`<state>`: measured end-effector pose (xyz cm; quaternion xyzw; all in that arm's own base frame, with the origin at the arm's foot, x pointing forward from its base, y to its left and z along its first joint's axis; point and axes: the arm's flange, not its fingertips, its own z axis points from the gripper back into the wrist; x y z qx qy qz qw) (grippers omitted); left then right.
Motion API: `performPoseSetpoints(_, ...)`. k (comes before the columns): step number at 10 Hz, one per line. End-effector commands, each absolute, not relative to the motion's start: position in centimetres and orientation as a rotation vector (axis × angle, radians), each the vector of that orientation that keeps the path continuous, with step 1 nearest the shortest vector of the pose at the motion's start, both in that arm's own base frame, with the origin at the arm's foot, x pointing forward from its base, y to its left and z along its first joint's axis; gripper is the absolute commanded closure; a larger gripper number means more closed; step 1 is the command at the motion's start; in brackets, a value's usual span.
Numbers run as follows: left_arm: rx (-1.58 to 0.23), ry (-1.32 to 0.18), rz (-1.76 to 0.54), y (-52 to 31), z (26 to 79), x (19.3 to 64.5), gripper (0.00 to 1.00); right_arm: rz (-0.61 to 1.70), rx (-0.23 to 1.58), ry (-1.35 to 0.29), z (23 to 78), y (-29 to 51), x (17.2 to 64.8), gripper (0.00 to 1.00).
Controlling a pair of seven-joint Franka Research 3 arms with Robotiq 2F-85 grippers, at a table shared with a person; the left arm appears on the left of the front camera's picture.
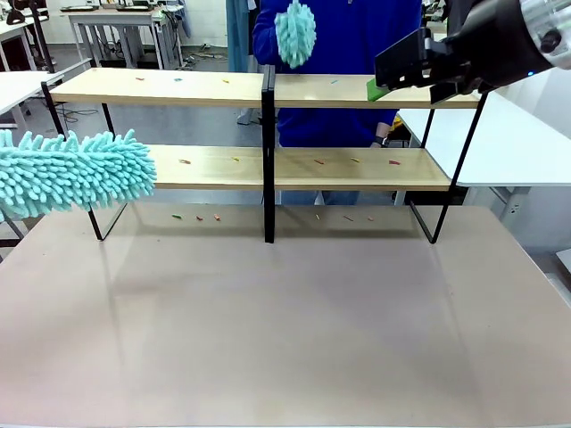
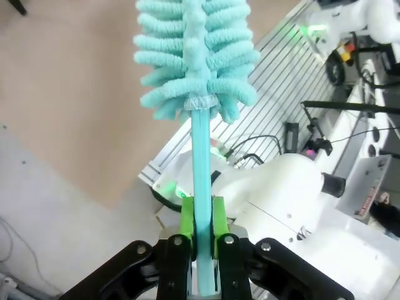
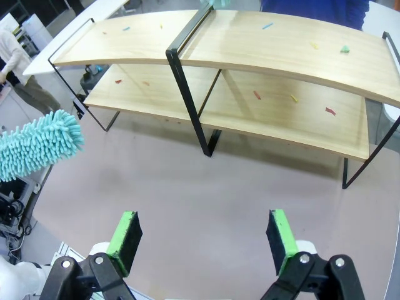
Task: Clean the shelves.
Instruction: Clean a randomly selected level of the Shelf with the Duster.
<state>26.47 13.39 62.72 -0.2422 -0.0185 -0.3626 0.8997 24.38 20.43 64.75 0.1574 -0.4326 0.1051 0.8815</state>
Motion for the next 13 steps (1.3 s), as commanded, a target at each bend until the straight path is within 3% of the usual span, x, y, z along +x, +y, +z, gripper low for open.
performPoseSetpoints(1,-0.500,-0.033,-0.751,13.1,62.7,26.7,0.87,0.217,0.334,-0.901,64.7,20.4,24.5,0.00)
performPoseSetpoints(3,-0.485,0.006,-0.746,11.0,62.0,27.9,0.87,0.217,0.334,-0.901,64.7,20.4,24.5,0.00)
performPoseSetpoints(11,-0.304,0.245,-1.207,-2.6,60.5,26.9,0.87,0.217,0.334,-0.901,64.7,20.4,24.5,0.00)
performPoseSetpoints(13,-0.250,0.188,-1.071,-2.6,60.5,26.7,0.87,0.217,0.334,-0.901,64.7,20.4,24.5,0.00)
